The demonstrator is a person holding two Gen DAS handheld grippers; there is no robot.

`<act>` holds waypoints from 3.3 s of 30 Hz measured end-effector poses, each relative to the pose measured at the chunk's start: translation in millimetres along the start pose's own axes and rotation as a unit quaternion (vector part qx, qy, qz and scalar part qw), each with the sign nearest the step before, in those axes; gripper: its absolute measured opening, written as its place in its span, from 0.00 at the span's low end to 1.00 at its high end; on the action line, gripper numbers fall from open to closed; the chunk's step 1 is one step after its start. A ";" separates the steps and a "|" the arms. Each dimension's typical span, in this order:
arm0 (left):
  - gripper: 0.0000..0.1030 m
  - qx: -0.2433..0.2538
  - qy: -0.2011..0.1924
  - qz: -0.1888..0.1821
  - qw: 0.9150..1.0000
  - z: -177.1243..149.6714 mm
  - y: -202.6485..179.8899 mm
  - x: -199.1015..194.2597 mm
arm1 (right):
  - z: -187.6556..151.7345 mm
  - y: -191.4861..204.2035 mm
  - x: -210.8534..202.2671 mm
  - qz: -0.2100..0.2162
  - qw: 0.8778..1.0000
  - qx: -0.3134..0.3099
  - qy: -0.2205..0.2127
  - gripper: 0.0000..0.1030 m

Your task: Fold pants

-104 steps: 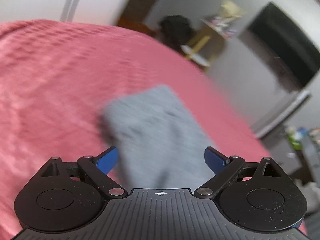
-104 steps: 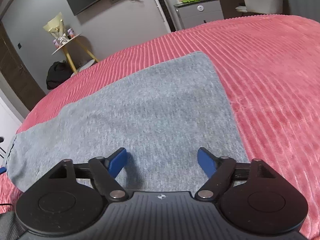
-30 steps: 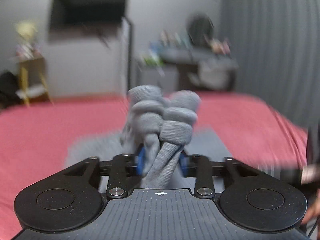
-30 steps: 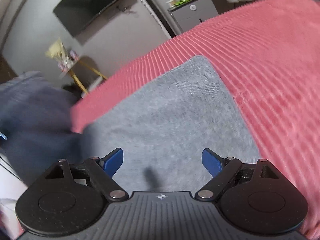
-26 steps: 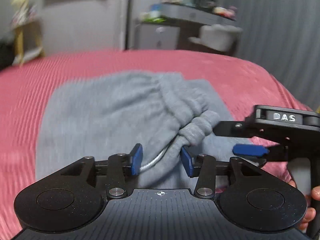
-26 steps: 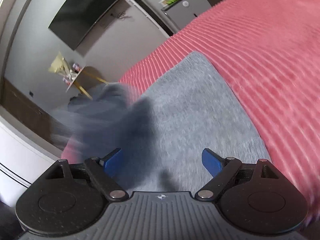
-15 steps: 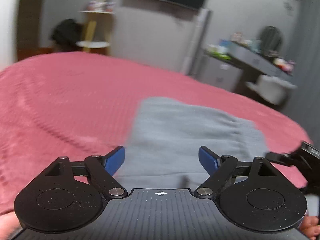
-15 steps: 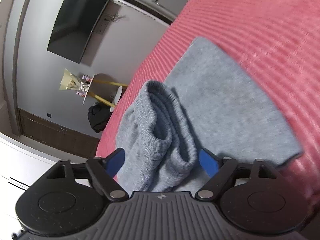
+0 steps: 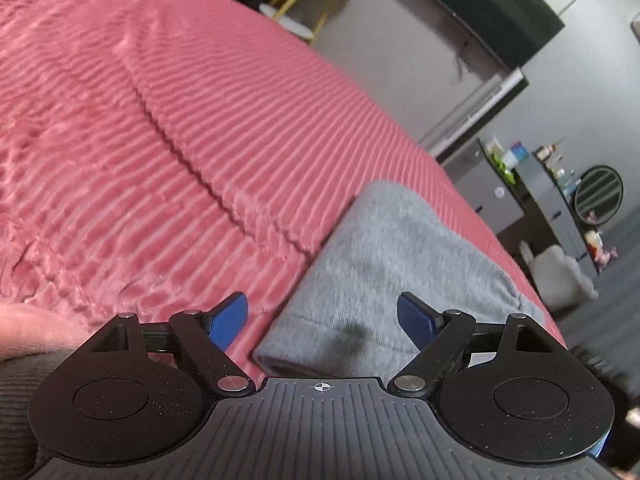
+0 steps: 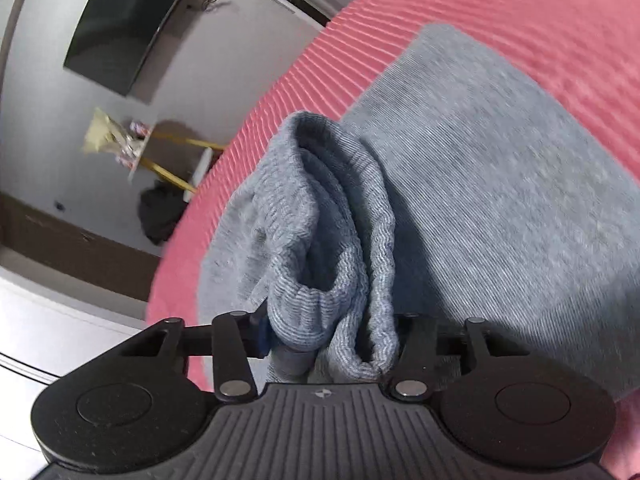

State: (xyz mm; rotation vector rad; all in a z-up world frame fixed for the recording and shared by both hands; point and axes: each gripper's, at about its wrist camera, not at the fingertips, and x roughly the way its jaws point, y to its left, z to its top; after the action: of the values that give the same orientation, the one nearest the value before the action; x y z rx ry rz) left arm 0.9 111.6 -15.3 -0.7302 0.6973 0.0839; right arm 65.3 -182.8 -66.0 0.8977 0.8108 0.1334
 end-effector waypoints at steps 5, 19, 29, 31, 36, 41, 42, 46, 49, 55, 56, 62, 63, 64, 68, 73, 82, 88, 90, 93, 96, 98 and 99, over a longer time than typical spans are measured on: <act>0.84 0.008 0.001 0.004 1.000 4.7 -3.1 1.9 | 15.3 36.4 -43.5 0.103 0.993 -0.005 -0.051 0.40; 0.84 0.054 0.024 0.010 0.998 1.9 -12.6 18.8 | 25.0 -12.0 -91.4 0.048 0.993 0.009 -0.105 0.40; 0.84 0.062 0.033 0.022 0.997 1.7 -15.4 22.0 | 20.1 -25.5 -88.1 -0.012 0.996 -0.029 -0.084 0.47; 0.84 0.066 0.036 0.024 0.997 2.6 -16.1 23.7 | 19.8 -26.9 -94.2 -0.062 0.991 -0.050 -0.107 0.52; 0.85 0.108 0.037 0.021 0.993 -3.9 -33.4 32.1 | 19.2 -28.7 -113.7 -0.076 0.985 -0.075 -0.134 0.52; 0.89 0.158 0.047 0.030 0.986 -16.5 -51.3 46.3 | 8.6 -8.5 -97.1 -0.055 0.983 -0.134 -0.110 0.47; 0.89 0.167 0.049 0.034 0.984 -18.3 -53.0 47.7 | 5.8 -2.2 -93.5 -0.053 0.982 -0.148 -0.104 0.43; 0.90 0.172 0.052 0.038 0.983 -19.6 -52.6 48.4 | -5.6 2.2 -70.8 -0.049 0.984 -0.164 -0.058 0.41; 0.90 0.154 0.064 0.031 0.985 -16.4 -47.7 49.4 | -11.6 -16.4 -59.4 -0.057 0.989 -0.135 -0.023 0.34; 0.90 0.127 0.078 0.017 0.989 -12.1 -40.1 52.3 | -12.9 -29.6 -90.7 -0.024 0.992 -0.114 -0.036 0.37; 0.90 0.124 0.079 0.016 0.989 -11.9 -39.3 52.7 | -9.9 -33.2 -98.1 -0.019 0.994 -0.099 -0.044 0.39; 0.91 0.113 0.082 0.011 0.990 -12.3 -37.8 53.9 | 0.5 -75.7 -115.9 -0.032 0.998 0.022 -0.047 0.62; 0.91 0.112 0.082 0.011 0.990 -12.7 -38.5 53.9 | -0.9 -82.8 -115.0 -0.034 0.998 0.037 -0.039 0.63; 0.91 0.112 0.082 0.011 0.990 -12.9 -38.7 53.8 | -1.1 -89.4 -113.7 -0.035 0.997 0.053 -0.034 0.63; 0.91 0.118 0.079 0.013 0.990 -13.7 -41.4 53.2 | 3.1 -108.7 -105.8 0.002 0.993 0.116 -0.017 0.72; 0.91 0.122 0.076 0.015 0.990 -15.3 -43.2 53.5 | 6.3 -118.1 -73.2 0.044 0.984 0.174 0.012 0.81; 0.90 0.126 0.075 0.002 0.989 -14.1 -42.6 51.2 | 1.2 -63.2 -97.3 0.013 0.997 0.023 -0.066 0.40; 0.90 0.127 0.086 -0.006 0.988 -10.5 -41.6 54.4 | 8.5 -73.7 -96.1 -0.047 0.997 -0.038 -0.057 0.42; 0.90 0.123 0.098 -0.013 0.987 -6.8 -39.4 57.6 | 11.9 -77.3 -84.5 -0.076 0.996 -0.030 -0.038 0.53; 0.90 0.117 0.131 -0.037 0.984 1.3 -38.2 63.9 | 20.8 -70.3 -89.7 -0.086 0.994 -0.052 -0.041 0.65; 0.90 0.128 0.154 -0.065 0.978 9.4 -43.5 73.8 | 28.9 -61.4 -92.7 -0.112 0.986 -0.113 -0.053 0.80; 0.90 0.153 0.166 -0.076 0.971 13.4 -51.7 85.5 | 37.7 -66.2 -85.9 -0.097 0.987 -0.121 -0.032 0.81; 0.90 0.164 0.176 -0.081 0.967 12.7 -56.5 91.3 | 43.4 -71.2 -81.3 -0.080 0.990 -0.117 -0.016 0.81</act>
State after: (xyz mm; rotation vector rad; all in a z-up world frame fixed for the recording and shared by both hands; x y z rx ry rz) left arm 95.8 62.4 -31.4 -0.4826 0.9602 -0.3139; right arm 22.1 -290.5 -56.7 0.6092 0.8145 0.0711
